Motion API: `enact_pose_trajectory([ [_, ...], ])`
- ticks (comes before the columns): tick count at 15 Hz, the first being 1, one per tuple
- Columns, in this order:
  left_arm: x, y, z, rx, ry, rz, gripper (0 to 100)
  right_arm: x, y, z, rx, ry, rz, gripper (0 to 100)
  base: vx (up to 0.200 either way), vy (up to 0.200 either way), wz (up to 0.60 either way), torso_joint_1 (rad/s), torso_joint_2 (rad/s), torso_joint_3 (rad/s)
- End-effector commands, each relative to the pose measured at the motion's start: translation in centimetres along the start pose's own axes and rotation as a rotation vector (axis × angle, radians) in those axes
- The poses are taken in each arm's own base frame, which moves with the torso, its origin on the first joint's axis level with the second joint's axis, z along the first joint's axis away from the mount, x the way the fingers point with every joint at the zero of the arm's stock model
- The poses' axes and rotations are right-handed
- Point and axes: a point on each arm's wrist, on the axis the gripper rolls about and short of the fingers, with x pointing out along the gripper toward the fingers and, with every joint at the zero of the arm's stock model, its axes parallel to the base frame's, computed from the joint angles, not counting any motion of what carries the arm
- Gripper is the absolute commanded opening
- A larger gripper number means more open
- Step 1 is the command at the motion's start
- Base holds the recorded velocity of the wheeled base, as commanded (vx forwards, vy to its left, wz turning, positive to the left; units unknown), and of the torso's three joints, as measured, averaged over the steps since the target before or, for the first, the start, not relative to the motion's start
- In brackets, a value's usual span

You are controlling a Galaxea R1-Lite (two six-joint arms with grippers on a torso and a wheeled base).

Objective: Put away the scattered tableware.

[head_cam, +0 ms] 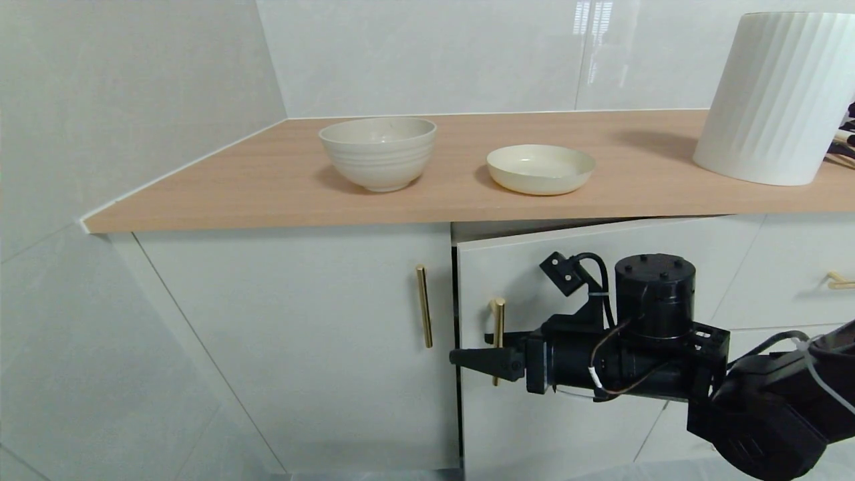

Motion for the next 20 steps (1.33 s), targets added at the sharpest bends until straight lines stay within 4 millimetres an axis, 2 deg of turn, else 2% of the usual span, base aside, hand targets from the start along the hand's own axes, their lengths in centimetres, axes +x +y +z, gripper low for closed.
enact_pose_trajectory([
  [1, 1.9, 0.6, 4.3, 0.01, 0.097, -0.089, 100, -1.0, 1.2, -0.3, -0.014, 0.003, 0.021, 100, 0.0, 0.0, 0.0, 0.0, 0.0, 0.0],
  [3, 3.7, 0.9, 5.8, 0.015, 0.168, -0.107, 100, -1.3, 1.6, -0.7, -0.025, 0.016, 0.027, 100, 0.0, 0.0, 0.0, 0.0, 0.0, 0.0],
  [4, 6.4, 1.2, 6.9, 0.01, 0.27, -0.133, 100, -1.4, 1.8, -0.9, -0.042, 0.021, 0.03, 100, 0.0, 0.0, 0.0, 0.0, 0.0, 0.0],
  [6, 10.2, 1.1, 6.8, -0.028, 0.431, -0.175, 100, -1.4, 1.9, -1.2, -0.046, 0.031, 0.032, 100, 0.0, 0.0, 0.0, 0.0, 0.0, 0.0],
  [7, 11.3, 0.9, 6.9, -0.037, 0.463, -0.212, 100, -1.4, 1.8, -1.3, -0.045, 0.034, 0.031, 100, 0.0, 0.0, 0.0, 0.0, 0.0, 0.0],
  [8, 12.8, 0.2, 7.2, -0.074, 0.503, -0.275, 100, -1.3, 2.0, -1.4, -0.045, 0.039, 0.037, 100, 0.0, 0.0, 0.0, 0.0, 0.0, 0.0],
  [12, 16.6, -3.2, 7.4, -0.169, 0.616, -0.457, 100, -1.2, 2.5, -2.1, -0.043, 0.062, 0.051, 100, 0.0, 0.0, 0.0, 0.0, 0.0, 0.0],
  [16, 18.8, -7.3, 7.0, -0.275, 0.638, -0.596, 100, -1.3, 3.0, -2.5, -0.049, 0.076, 0.064, 100, 0.0, 0.0, 0.0, 0.0, 0.0, 0.0],
  [17, 19.3, -7.9, 6.7, -0.275, 0.641, -0.623, 0, -1.3, 3.0, -2.5, -0.049, 0.076, 0.065, 100, 0.0, 0.0, 0.0, 0.0, 0.0, 0.0],
  [20, 21.3, -10.0, 5.9, -0.283, 0.618, -0.702, 0, -1.4, 3.1, -2.8, -0.046, 0.094, 0.079, 100, 0.0, 0.0, 0.0, 0.0, 0.0, 0.0],
])
